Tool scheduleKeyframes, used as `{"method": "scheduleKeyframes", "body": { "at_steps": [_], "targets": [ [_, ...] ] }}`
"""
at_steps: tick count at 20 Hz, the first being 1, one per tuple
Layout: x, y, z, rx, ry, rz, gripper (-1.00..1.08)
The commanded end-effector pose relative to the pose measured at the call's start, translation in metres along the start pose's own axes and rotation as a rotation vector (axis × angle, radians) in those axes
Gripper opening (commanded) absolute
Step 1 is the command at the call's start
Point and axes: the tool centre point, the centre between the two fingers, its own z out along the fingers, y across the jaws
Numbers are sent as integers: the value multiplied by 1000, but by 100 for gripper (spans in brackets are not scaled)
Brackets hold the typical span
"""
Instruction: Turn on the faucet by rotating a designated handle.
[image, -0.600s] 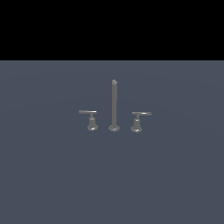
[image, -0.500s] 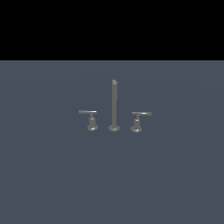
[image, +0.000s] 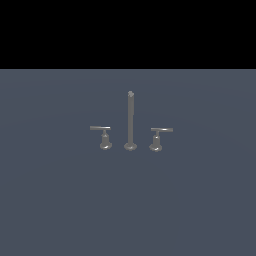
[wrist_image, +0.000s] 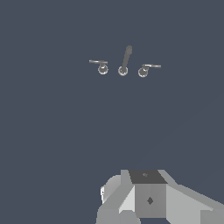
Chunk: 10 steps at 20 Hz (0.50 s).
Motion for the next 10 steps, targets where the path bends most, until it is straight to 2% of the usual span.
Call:
{"method": "scheduleKeyframes", "body": {
  "at_steps": [1, 10],
  "targets": [
    [2, -5, 7, 0, -1, 28, -100],
    [19, -34, 46, -2, -3, 189, -100]
  ]
}}
